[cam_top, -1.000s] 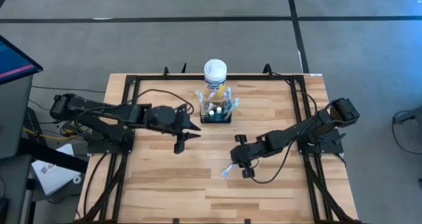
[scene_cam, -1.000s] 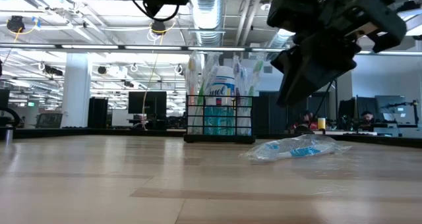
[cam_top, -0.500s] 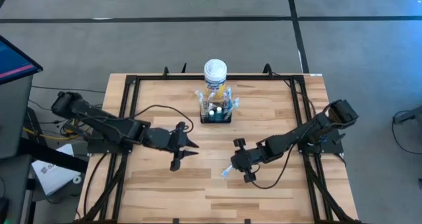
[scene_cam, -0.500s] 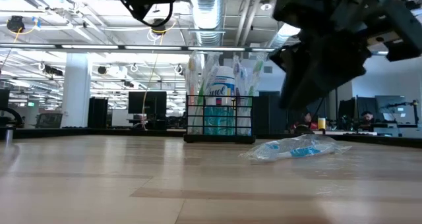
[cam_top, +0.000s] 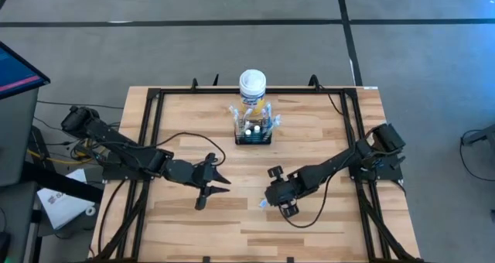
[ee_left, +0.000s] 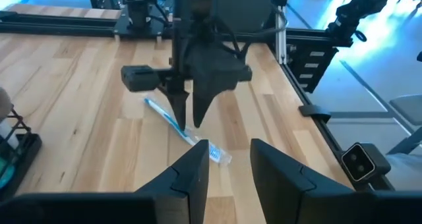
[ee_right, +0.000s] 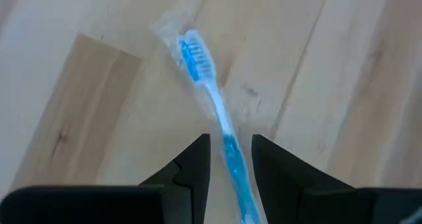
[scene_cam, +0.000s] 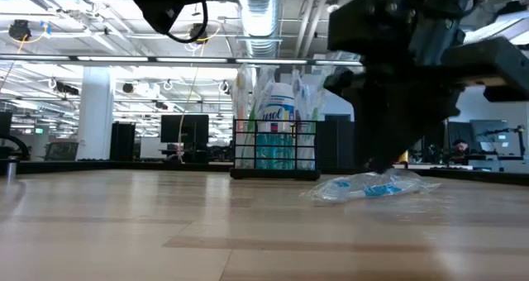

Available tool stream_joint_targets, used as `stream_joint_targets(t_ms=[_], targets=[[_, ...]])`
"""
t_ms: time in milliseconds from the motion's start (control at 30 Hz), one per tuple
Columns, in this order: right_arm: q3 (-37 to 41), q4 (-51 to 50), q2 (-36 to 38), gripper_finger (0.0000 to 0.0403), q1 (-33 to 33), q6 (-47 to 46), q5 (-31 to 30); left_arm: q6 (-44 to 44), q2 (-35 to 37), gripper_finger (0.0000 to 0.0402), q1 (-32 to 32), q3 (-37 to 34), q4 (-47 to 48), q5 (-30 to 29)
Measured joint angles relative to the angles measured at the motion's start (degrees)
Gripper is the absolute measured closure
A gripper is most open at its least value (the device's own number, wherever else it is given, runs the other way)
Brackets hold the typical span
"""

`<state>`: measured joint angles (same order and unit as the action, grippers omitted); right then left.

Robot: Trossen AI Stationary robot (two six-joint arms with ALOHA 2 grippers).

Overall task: Pick & Place toothbrushing station
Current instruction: Put the blue toothbrush into the black wire organizer

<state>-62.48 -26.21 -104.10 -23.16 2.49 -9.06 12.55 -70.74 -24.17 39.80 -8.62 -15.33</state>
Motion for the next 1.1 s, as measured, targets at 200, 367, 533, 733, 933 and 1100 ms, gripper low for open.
stream_joint_targets(t_ms=[200, 367, 533, 733, 933, 1100], targets=[[-3.2, -1.1, -1.3, 0.0301, -0.9, 1.0, -0.1, 0.2, 0.0, 0.0295, -0.2, -1.2, -1.4, -0.2], [-3.6, -1.4, -1.3, 0.0301, -0.8, 2.1, -0.2, 0.2, 0.0, 0.0296, -0.3, -1.2, -2.5, -0.2], [-3.9, -1.4, -2.8, 0.0301, -0.7, 3.4, -0.2, 0.2, 0.0, 0.0296, -0.3, -1.2, -2.7, -0.2], [-5.8, -2.8, -6.6, 0.0301, -0.7, 5.2, 0.0, 0.2, 0.0, 0.0295, -0.3, -1.2, -2.9, -0.1], [-9.5, -3.9, -10.0, 0.0301, -0.8, 5.7, 0.2, 0.2, 0.0, 0.0295, -0.3, -1.3, -3.0, -0.1], [-10.6, -4.8, -10.5, 0.0301, -0.8, 5.9, 0.2, 0.2, 0.0, 0.0295, -0.3, -1.3, -3.0, 0.1]])
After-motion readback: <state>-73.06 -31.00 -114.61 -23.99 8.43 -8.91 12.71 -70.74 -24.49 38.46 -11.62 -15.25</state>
